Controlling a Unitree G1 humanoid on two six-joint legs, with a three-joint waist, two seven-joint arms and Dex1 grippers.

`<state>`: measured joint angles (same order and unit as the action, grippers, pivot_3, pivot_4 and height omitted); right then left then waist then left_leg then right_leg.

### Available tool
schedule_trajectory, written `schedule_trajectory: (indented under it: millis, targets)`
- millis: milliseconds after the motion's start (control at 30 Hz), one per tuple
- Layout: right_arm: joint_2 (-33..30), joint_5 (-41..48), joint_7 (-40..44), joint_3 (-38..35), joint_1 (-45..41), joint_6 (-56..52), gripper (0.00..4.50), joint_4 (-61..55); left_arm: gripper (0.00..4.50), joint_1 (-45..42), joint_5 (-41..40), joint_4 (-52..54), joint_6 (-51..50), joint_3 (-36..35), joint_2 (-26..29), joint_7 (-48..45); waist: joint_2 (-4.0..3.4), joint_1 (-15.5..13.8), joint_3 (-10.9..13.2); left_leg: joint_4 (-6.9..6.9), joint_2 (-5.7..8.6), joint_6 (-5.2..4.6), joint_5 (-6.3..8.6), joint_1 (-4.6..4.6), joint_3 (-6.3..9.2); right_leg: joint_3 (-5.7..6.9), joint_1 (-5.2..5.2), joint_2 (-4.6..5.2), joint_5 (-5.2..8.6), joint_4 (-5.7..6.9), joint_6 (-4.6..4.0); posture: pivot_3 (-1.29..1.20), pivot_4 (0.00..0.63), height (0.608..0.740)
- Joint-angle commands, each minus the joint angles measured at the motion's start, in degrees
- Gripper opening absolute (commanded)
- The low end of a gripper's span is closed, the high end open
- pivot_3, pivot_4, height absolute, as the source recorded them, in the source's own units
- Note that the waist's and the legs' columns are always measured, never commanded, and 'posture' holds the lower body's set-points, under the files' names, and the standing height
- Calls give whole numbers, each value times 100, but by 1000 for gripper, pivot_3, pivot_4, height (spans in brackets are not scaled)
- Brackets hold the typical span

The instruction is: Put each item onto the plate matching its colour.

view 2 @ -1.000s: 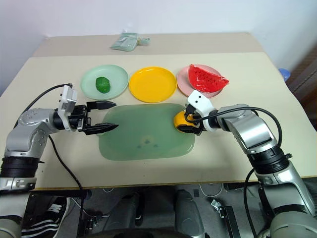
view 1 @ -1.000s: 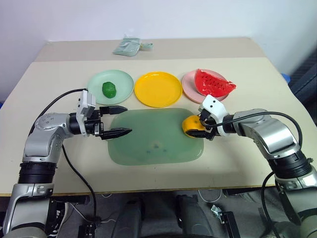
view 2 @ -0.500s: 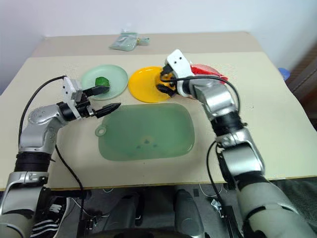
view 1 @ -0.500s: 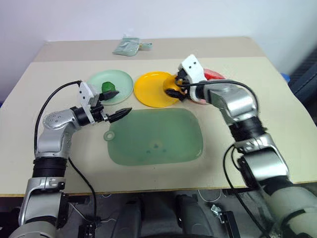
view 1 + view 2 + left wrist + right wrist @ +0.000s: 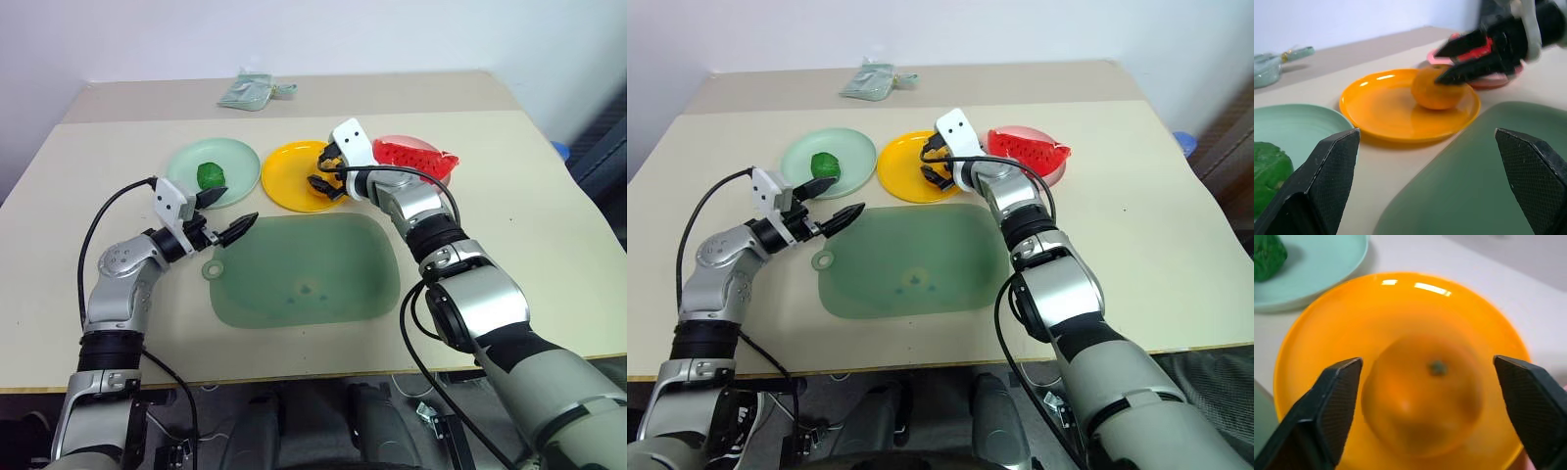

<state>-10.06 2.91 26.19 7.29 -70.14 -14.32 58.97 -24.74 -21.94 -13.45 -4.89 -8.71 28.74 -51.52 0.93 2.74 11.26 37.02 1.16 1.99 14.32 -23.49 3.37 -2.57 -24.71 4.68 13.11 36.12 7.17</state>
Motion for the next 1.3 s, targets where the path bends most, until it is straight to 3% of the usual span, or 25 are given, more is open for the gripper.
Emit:
schedule_trajectory:
  millis: [33, 200, 400, 600, 800, 1100, 1300]
  targets:
    - [-84, 111, 108, -315, -189, 216, 4455, -348, 4500, 9, -123, 112, 246, -156, 63, -147, 0, -9, 0, 0, 0, 0, 0, 0, 0, 0, 0, 0, 0, 0, 0, 0, 150, 740]
    - [-621, 522, 733, -728, 579, 115, 4455, -2162, 4500, 57, -414, 165, 172, -160, 161, -686, 0, -46, 0, 2, 1, 0, 0, -1, 2, 2, 4, 1, 0, 0, 0, 0, 150, 740]
    - [-1439, 1560, 1952, -904, 2273, -805, 4455, -5244, 4500, 28, -786, 82, -10, -255, 418, -1377, 1, -25, -1, 4, 0, -1, 1, 1, 4, 4, 10, 1, 0, -3, 0, 0, 150, 740]
    - [-2572, 2130, 3060, -1267, 4280, -608, 4455, -7052, 4500, 12, -1322, 471, -765, -284, 670, -1913, 1, -50, -1, 12, -1, -2, 1, 4, 1, 2, 16, 1, 1, -4, 1, 0, 150, 740]
    - [-3270, 2608, 3657, -1754, 5422, -541, 4455, -7710, 4500, 298, -1515, 842, -1185, -296, 977, -2199, 1, -33, -1, 15, -2, -3, 1, 14, -1, -1, 26, 0, 1, -5, 2, 0, 150, 740]
    - [-3802, 3097, 3762, -2039, 6023, -1134, 4455, -8002, 4500, 178, -1342, 573, -1154, -76, 889, -2421, 3, -150, -2, 21, -3, -3, 2, 14, -1, 0, 31, 0, 1, -6, 1, 0, 150, 740]
    - [-3903, 2867, 3609, -2100, 6223, -888, 4455, -8227, 4500, -112, -1192, 397, -1063, 61, 808, -2469, 4, -209, -2, 28, -2, -3, 2, 14, -2, 0, 35, 1, 1, -7, 2, 0, 150, 740]
